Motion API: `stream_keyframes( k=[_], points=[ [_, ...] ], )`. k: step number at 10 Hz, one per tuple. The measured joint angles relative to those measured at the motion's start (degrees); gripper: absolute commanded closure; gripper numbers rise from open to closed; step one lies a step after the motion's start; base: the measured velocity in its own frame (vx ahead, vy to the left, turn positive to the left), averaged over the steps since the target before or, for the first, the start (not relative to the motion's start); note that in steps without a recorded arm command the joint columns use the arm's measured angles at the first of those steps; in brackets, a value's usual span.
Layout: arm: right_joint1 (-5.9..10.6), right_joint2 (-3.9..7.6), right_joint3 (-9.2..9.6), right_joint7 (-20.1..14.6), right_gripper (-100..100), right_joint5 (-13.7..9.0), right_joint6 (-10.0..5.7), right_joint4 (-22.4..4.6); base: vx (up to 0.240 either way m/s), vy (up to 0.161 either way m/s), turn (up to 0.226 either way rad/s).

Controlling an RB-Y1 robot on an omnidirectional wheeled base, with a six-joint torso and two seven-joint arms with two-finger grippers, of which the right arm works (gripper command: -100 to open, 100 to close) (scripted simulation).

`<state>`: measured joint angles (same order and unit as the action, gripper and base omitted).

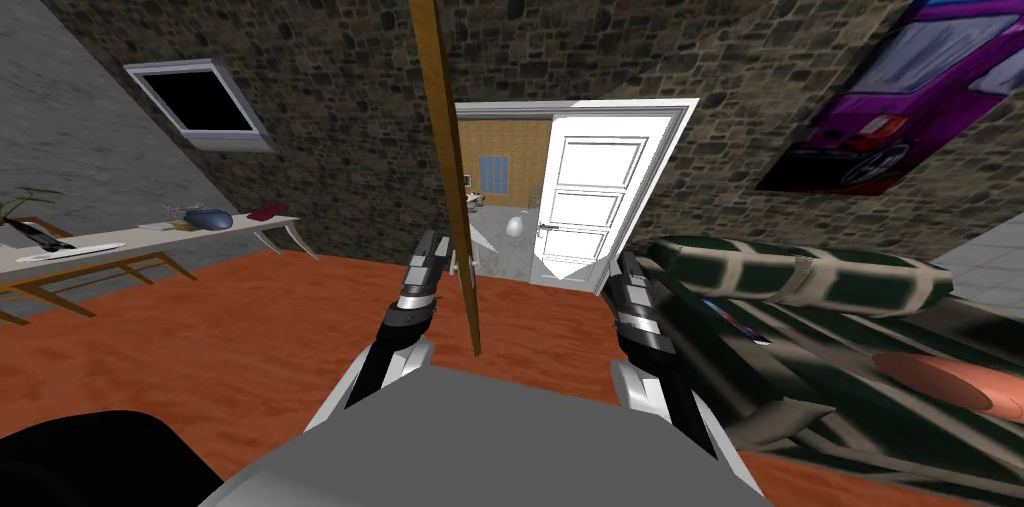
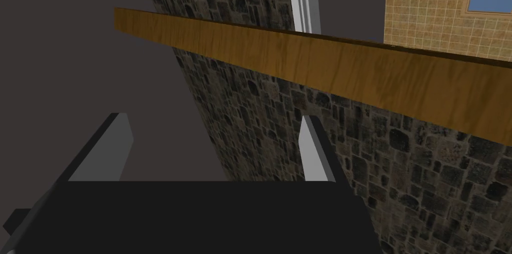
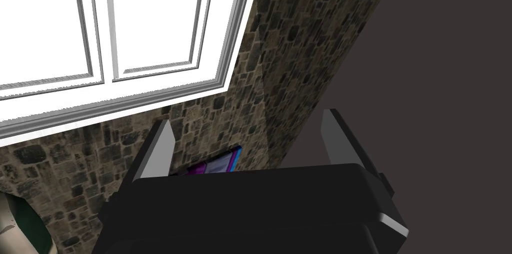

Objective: Pull the door open

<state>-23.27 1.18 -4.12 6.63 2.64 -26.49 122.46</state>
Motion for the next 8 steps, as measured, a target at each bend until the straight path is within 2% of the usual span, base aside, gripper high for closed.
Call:
stream_keyframes(
  k=[2, 6, 7, 8],
  points=[
    [1.84, 0.41, -1.01, 0.5, -100, -0.5, -0.23, -3.2, 0.082, -0.038, 0.079],
    [6.88, 1.15, -3.50, 1.5, -100, -1.5, -0.27, -10.5, 0.087, -0.042, 0.076],
    [7.48, 1.06, -3.69, 1.7, -100, -1.6, -0.34, -11.7, 0.047, -0.033, 0.060],
    [8.87, 1.24, -4.28, 2.0, -100, -1.8, -0.30, -13.7, 0.058, -0.050, 0.089]
  ],
)
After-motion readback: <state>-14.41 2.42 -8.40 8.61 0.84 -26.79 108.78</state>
